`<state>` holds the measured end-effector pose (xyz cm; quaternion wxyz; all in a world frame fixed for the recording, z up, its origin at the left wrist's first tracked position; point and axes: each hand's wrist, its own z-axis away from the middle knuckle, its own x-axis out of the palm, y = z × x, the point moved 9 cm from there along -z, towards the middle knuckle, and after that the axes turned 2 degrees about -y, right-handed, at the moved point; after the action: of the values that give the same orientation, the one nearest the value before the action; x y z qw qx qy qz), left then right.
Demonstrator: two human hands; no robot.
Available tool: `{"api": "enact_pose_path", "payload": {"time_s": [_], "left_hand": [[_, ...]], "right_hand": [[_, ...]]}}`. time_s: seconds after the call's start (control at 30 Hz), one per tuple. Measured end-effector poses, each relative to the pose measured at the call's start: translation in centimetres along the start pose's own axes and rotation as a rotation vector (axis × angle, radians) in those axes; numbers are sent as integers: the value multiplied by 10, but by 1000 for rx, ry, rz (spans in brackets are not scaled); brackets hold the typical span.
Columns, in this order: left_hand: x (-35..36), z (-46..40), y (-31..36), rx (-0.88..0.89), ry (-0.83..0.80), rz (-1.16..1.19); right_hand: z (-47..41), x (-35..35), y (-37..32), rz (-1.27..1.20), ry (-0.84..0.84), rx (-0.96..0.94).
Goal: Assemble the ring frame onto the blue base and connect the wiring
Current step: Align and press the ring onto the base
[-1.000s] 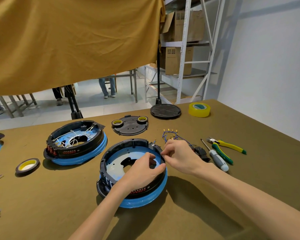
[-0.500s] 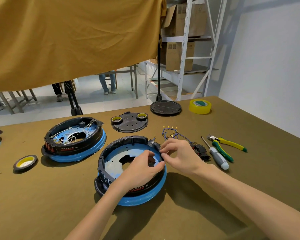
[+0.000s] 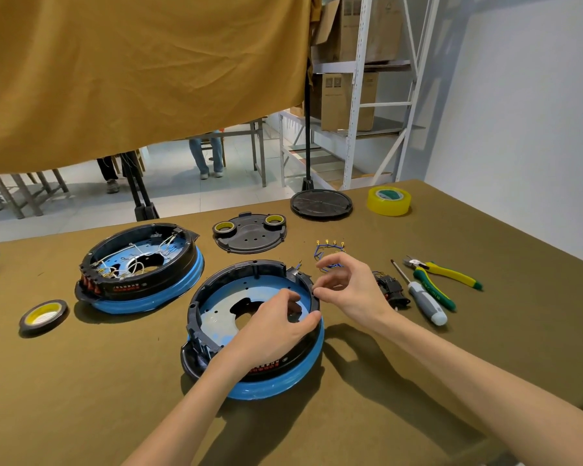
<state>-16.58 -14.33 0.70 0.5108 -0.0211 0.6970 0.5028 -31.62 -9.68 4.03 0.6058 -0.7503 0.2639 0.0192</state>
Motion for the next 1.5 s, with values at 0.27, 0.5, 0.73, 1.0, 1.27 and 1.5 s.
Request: {"api": "enact_pose_path", "payload": {"time_s": [0.27, 0.5, 0.73, 1.0, 1.27, 1.5], "left_hand": [[2, -2, -1, -7, -3, -7], [5, -5, -2, -2, -10, -36], [5, -4, -1, 10, -13, -35], [3, -2, 0, 20, 1, -29], [2, 0, 2, 25, 7, -39], [1, 0, 3, 25, 9, -36]], "right_hand": [[3, 12, 46, -440, 42, 541], [0, 19, 51, -340, -62, 693], [3, 24, 52, -314, -113, 774], [-1, 22, 54, -273, -198, 774], [-5, 23, 52, -206, -113, 751], [-4, 22, 52, -199, -181, 780]]}}
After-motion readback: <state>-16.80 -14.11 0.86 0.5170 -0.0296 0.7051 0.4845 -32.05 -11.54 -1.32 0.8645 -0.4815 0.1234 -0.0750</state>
